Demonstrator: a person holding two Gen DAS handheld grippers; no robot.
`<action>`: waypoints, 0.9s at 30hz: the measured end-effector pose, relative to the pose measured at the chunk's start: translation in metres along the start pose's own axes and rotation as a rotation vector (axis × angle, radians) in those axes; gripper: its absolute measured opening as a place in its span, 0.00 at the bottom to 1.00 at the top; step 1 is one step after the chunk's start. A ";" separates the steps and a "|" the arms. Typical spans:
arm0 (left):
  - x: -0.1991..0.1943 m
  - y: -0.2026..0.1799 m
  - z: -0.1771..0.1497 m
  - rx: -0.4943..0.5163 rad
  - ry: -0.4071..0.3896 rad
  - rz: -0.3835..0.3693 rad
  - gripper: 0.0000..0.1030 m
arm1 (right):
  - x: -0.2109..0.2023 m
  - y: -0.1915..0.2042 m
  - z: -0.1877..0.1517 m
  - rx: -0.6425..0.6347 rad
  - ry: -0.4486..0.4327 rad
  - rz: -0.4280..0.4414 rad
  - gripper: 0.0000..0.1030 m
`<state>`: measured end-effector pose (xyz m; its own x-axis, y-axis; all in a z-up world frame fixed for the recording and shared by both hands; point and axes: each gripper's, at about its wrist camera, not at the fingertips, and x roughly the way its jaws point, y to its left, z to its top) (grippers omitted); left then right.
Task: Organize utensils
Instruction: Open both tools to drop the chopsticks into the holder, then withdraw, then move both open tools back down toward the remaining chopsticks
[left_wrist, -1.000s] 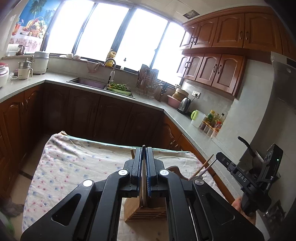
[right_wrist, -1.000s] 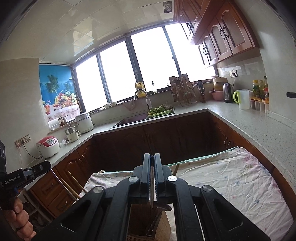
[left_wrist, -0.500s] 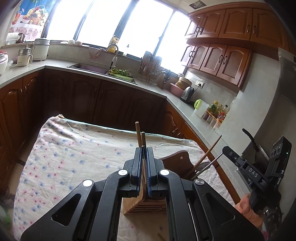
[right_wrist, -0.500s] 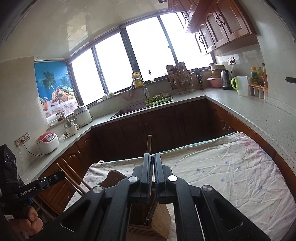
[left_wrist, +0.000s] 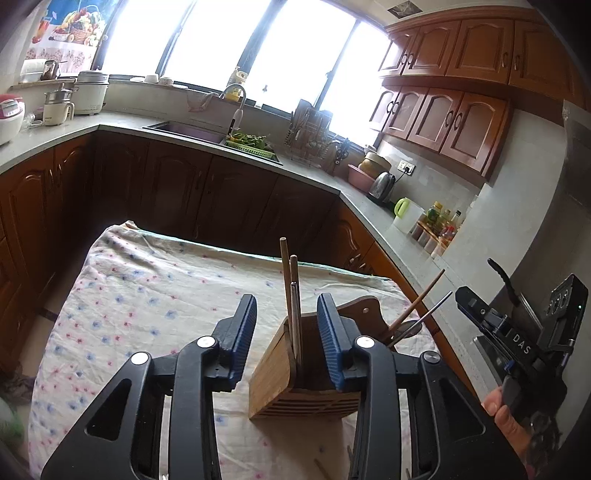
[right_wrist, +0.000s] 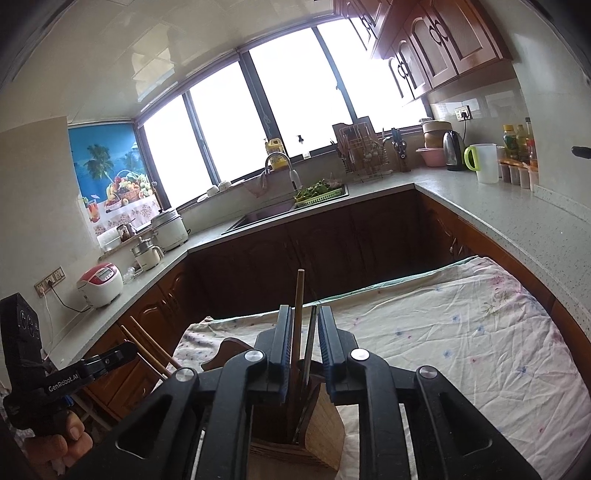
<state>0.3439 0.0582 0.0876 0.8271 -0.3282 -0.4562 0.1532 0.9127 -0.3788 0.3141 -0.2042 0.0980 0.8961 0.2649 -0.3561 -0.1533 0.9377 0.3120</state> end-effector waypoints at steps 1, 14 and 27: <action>-0.004 0.001 -0.002 -0.007 -0.005 0.003 0.44 | -0.004 0.000 0.000 0.002 -0.011 0.006 0.41; -0.051 0.009 -0.038 -0.048 0.005 0.101 0.92 | -0.066 -0.010 -0.007 0.027 -0.074 0.036 0.97; -0.078 0.000 -0.104 -0.053 0.133 0.095 0.92 | -0.135 -0.045 -0.067 0.084 0.033 -0.047 0.98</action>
<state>0.2230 0.0582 0.0391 0.7569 -0.2739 -0.5933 0.0461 0.9280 -0.3697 0.1719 -0.2668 0.0734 0.8869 0.2301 -0.4005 -0.0749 0.9273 0.3668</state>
